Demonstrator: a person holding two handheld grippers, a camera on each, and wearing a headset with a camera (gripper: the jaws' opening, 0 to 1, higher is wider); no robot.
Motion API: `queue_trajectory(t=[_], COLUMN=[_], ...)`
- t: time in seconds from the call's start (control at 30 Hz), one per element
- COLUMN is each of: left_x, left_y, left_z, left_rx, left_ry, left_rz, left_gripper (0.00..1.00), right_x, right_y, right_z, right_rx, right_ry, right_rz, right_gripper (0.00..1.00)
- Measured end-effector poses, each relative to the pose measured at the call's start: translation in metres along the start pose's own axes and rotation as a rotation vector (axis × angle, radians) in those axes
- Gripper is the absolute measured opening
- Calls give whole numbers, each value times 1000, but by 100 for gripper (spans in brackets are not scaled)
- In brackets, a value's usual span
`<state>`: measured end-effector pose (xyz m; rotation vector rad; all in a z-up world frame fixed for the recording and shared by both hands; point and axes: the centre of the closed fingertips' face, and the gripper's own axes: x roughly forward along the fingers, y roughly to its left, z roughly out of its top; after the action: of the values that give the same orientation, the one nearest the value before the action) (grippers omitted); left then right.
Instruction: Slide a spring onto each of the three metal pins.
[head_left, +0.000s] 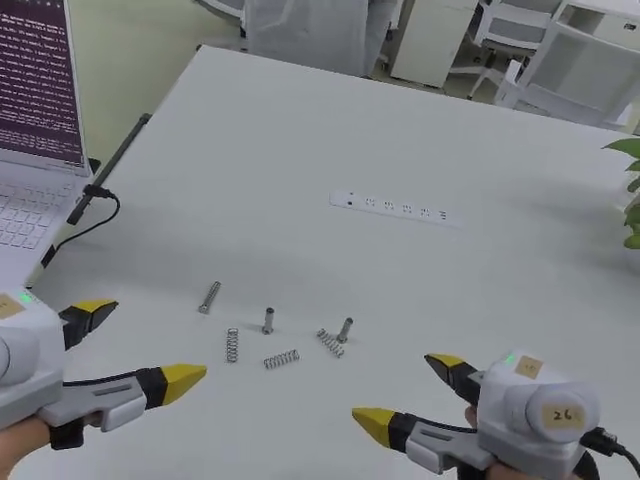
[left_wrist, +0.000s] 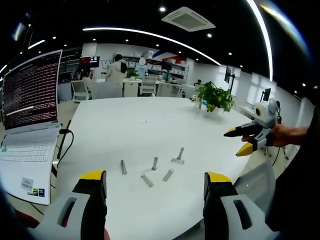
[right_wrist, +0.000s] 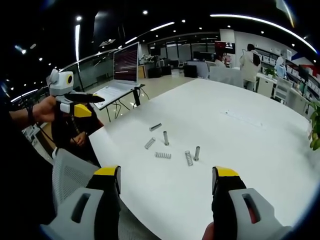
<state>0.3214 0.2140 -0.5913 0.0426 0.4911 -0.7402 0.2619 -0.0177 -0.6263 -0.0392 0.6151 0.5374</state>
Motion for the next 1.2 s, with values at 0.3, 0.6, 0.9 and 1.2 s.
queue_trajectory(t=[0.3, 0.6, 0.9, 1.2], left_x=[6, 9, 17, 29], left_y=[-1, -1, 3, 10], left_z=[-2, -5, -13, -16], left_rx=[9, 7, 18, 29], left_ry=[18, 28, 57, 82], left_rz=[-18, -13, -8, -14], left_gripper=[76, 75, 75, 75], right_x=[-1, 0, -2, -8], right_y=[0, -1, -7, -8], right_z=[-10, -13, -12, -14], right_rx=[35, 42, 46, 54], right_ry=[-1, 2, 3, 14], right_rz=[-13, -5, -9, -15], right_gripper=[73, 73, 73, 73])
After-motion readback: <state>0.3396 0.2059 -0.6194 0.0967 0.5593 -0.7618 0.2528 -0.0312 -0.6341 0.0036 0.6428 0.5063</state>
